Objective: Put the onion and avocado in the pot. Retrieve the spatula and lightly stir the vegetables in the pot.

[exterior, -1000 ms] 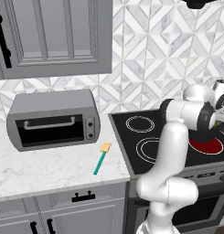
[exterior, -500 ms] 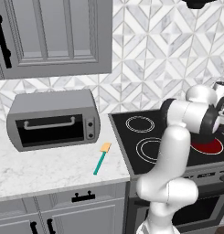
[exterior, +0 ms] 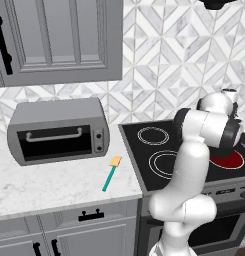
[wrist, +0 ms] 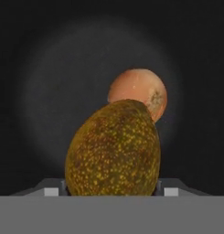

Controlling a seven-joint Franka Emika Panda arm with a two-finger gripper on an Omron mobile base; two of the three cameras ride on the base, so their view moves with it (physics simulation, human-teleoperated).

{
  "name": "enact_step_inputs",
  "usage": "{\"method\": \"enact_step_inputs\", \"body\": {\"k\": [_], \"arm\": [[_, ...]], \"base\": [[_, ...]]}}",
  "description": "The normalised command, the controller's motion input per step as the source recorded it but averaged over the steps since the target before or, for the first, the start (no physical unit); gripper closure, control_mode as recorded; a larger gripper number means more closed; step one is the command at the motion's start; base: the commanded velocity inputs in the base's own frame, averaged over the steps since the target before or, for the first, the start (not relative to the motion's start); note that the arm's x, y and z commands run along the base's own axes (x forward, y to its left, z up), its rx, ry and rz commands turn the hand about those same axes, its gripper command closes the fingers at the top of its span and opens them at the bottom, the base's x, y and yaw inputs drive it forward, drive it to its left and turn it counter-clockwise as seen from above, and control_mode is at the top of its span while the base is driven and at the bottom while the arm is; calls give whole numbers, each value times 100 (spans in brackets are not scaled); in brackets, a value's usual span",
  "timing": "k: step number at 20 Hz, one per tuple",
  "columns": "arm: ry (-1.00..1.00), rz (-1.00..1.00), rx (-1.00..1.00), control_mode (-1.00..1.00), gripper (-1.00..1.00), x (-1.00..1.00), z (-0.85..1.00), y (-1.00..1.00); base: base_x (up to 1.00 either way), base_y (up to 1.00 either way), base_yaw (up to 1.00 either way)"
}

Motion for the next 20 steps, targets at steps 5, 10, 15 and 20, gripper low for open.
{"method": "enact_step_inputs", "body": {"k": [5, 10, 15, 20], "arm": [[7, 14, 0, -100, -100, -21, 7, 1], [1, 4, 0, -100, -100, -35, 12, 0], [4, 0, 0, -100, -100, -48, 15, 0], [23, 1, -7, -100, -100, -42, 1, 0]], "base": [[0, 0, 0], [0, 0, 0], [0, 0, 0], [0, 0, 0]]}}
